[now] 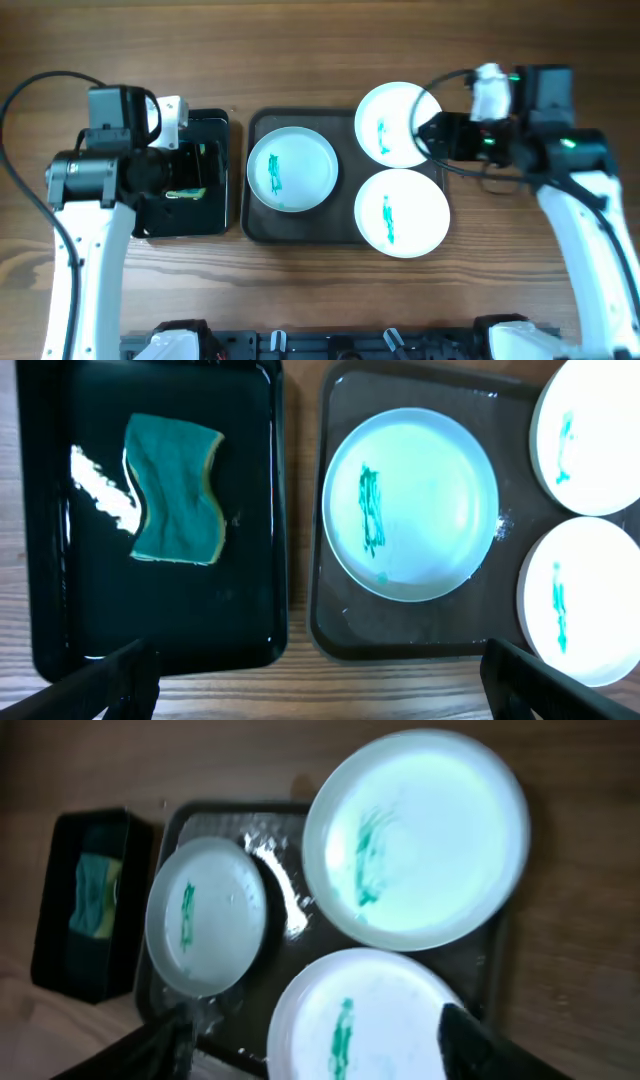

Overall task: Clean dirty plates on tray and stack at the side
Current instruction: 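Move left gripper to the sponge and right gripper to the left plate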

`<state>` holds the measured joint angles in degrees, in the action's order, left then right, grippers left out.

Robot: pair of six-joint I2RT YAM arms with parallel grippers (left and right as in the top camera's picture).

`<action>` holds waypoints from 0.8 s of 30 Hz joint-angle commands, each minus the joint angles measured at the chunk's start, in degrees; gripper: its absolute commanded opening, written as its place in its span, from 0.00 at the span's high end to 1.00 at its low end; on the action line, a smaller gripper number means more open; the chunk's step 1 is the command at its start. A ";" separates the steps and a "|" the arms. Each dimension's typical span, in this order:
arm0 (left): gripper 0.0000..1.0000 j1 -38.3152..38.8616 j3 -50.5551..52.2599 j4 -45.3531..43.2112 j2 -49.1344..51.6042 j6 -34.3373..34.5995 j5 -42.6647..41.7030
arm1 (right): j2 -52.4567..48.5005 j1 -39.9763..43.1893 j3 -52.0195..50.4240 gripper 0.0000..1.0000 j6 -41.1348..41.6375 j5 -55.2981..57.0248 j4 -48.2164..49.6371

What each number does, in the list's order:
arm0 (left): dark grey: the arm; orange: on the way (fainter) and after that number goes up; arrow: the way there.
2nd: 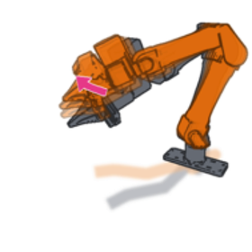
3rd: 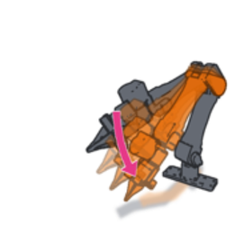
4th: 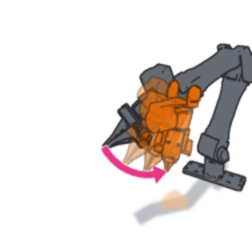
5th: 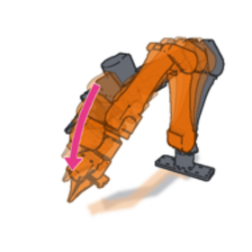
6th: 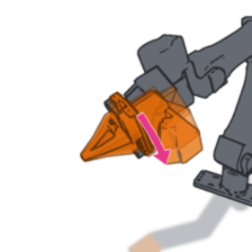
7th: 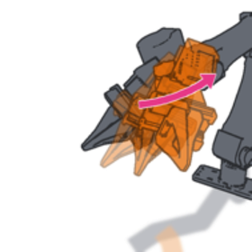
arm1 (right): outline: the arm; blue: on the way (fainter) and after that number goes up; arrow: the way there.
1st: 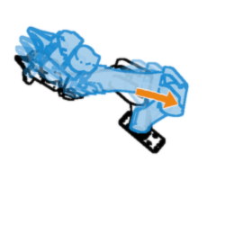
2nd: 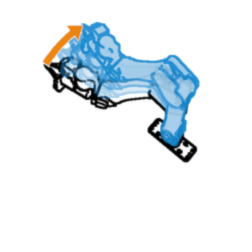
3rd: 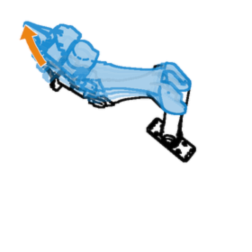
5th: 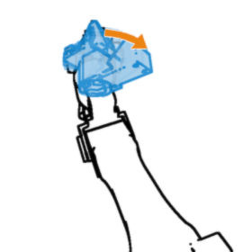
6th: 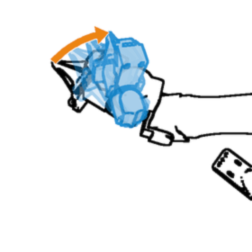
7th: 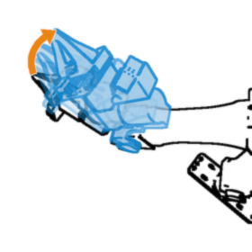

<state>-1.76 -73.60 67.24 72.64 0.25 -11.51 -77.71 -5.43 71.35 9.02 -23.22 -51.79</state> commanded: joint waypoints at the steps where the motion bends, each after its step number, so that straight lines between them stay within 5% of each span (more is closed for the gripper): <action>1: 0.00 -0.07 -1.01 -0.59 1.95 8.52 4.20 | -7.76 -6.54 4.00 0.32 5.99 -1.27 -0.28; 5: 0.02 -2.08 -1.01 -0.59 2.58 18.03 13.88 | -16.96 -12.72 7.78 0.39 9.35 0.17 0.70; 24: 0.00 -8.66 -0.98 -0.46 10.36 18.01 16.81 | -41.90 -20.28 7.93 0.74 5.79 1.55 15.67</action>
<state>-9.87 -73.67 66.85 81.41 17.32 3.86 -117.19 -25.17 78.22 16.19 -22.41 -36.69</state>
